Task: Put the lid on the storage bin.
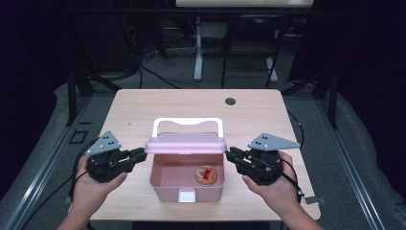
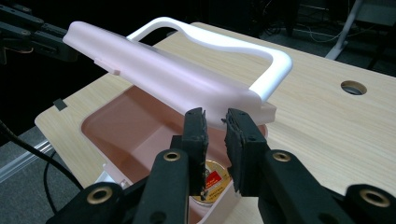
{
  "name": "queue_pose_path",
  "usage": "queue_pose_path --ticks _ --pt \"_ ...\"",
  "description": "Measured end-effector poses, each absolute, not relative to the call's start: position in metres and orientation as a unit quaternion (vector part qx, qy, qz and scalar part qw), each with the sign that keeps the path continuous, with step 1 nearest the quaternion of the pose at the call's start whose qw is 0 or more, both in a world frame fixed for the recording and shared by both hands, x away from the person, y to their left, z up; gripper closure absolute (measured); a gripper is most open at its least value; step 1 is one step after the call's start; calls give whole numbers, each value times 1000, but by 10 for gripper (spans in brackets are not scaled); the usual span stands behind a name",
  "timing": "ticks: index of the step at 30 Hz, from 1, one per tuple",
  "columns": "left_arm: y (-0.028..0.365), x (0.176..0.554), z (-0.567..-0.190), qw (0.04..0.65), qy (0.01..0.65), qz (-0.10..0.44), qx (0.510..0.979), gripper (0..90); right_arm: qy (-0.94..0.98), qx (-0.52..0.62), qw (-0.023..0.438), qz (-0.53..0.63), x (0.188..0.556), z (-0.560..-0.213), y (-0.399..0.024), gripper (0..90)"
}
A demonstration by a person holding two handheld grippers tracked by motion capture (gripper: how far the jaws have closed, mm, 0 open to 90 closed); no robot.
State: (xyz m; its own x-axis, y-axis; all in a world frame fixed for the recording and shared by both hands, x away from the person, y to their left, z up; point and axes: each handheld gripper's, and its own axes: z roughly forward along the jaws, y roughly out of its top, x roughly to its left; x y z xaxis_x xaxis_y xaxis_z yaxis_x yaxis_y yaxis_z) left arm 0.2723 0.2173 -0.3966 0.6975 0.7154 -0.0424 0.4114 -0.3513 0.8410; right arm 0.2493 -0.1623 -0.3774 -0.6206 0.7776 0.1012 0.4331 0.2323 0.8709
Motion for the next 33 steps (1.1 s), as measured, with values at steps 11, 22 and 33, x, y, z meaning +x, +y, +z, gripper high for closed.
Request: queue_pose_path --ticks 11,22,33 --pt "218 268 -402 448 347 166 807 782 765 395 177 476 249 -381 -160 771" --pt "219 263 -408 444 345 163 811 783 767 398 174 473 250 -387 -159 771" --pt "220 258 -417 446 342 158 812 783 766 402 173 471 251 -391 -160 771"
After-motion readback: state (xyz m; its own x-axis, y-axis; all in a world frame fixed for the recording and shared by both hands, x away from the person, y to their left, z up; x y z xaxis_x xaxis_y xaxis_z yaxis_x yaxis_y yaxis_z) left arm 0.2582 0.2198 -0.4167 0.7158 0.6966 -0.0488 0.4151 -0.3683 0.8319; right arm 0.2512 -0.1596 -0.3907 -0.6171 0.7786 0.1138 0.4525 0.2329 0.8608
